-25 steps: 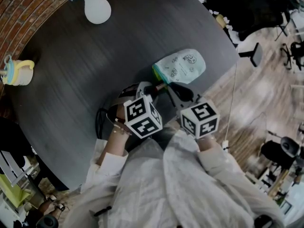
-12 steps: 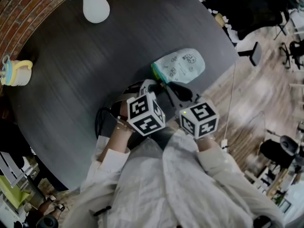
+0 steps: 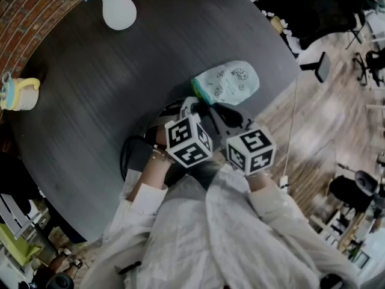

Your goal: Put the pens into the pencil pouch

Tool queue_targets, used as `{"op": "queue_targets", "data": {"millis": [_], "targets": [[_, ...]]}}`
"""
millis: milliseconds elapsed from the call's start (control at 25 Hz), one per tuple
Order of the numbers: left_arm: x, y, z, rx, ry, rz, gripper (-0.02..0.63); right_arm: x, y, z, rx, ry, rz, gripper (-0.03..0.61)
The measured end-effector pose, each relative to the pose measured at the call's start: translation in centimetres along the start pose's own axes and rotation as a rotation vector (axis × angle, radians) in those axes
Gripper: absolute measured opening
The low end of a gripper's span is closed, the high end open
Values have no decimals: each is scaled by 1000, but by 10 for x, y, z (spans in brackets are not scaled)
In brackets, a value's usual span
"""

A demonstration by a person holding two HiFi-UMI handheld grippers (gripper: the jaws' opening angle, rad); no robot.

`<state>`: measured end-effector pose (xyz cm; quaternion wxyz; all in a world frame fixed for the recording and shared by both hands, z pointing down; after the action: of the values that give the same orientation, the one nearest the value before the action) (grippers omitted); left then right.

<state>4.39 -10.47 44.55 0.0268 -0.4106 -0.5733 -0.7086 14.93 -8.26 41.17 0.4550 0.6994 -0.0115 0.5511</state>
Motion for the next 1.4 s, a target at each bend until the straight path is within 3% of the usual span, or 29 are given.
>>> {"op": "queue_targets", "data": {"millis": [480, 960, 1240, 1400], "targets": [[8, -25, -5, -49, -65, 52, 53, 3, 2, 1, 36, -22, -19, 35], [10, -68, -14, -97, -181, 160, 52, -15, -8, 7, 6, 10, 66, 35], [13, -90, -15, -33, -342, 270, 49, -18, -11, 2, -21, 23, 90, 35], [22, -91, -14, -55, -367, 260, 49, -12, -2, -1, -16, -6, 42, 35]]}}
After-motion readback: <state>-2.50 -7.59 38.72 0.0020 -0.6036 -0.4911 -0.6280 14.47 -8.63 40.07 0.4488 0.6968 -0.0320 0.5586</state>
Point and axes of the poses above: the fingertips, and each gripper's own axes: y forward along the fingers, z to its right, x out of its underside, the point moved 9 cm from there along -y, backward along the fingers, and after that the axes turned 13 degrees about -y, right-handed, at the moved point
